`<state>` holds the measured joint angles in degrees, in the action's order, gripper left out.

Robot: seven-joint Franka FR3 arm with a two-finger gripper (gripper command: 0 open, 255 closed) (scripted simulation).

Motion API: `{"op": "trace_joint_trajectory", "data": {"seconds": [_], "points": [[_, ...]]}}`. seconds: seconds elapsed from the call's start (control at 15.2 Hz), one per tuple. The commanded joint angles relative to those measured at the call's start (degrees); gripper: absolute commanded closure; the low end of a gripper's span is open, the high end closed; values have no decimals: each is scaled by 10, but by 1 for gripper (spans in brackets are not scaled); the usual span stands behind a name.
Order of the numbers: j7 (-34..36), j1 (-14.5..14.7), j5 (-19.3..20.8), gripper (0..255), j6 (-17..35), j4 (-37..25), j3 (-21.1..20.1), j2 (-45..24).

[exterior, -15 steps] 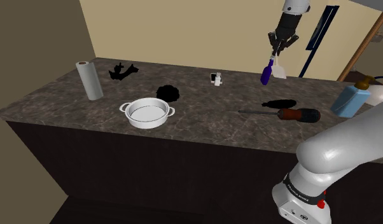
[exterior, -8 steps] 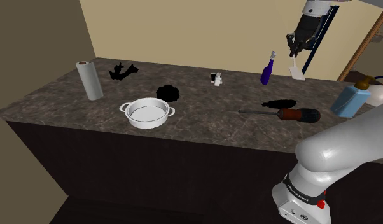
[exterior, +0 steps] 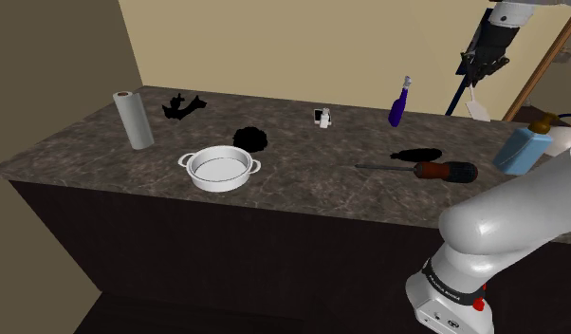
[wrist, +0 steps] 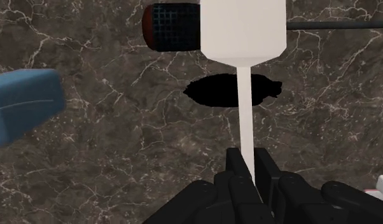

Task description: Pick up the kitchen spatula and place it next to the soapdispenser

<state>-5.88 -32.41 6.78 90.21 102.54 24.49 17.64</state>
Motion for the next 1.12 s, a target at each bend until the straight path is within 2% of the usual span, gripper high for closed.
{"op": "trace_joint_trajectory", "data": {"seconds": [0.0,0.4,0.79,1.06], "points": [[-31,-7,-2,255,1,-14,22,-14],[-133,-32,-25,255,-2,-78,95,-76],[-243,-70,-84,255,-15,-167,167,-171],[-237,-68,-74,255,19,-122,162,-156]]}}
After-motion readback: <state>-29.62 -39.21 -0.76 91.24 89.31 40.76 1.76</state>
